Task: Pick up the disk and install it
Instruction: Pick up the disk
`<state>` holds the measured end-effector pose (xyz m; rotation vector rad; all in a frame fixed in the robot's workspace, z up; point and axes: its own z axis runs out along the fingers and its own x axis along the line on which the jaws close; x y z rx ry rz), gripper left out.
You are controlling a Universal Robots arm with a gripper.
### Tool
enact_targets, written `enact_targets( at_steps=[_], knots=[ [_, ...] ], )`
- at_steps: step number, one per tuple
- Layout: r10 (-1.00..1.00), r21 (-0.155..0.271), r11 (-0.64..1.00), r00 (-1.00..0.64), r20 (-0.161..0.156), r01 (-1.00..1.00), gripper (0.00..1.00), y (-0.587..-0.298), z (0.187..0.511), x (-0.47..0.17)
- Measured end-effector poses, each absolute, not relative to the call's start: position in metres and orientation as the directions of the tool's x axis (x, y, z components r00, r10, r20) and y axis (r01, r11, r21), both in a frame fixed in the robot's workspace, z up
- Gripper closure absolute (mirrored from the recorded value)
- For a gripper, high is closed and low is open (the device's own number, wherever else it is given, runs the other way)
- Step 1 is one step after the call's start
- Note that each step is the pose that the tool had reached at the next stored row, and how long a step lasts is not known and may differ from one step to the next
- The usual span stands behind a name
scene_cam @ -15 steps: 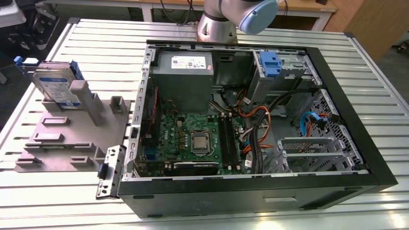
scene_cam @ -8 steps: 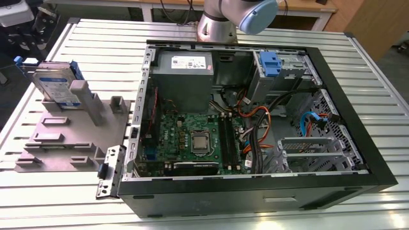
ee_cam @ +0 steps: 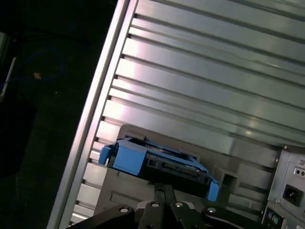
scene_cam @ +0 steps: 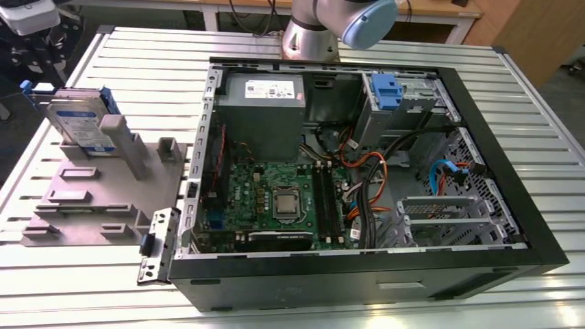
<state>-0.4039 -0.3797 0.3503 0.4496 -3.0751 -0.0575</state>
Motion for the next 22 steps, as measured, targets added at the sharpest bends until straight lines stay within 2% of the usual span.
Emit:
enact_targets(
  at_steps=[22],
  knots=[
    [-0.638,0.041,0.77,-0.77,0.028,-0.636,0.89,-0.3797,0.349,-0.4039]
  ],
)
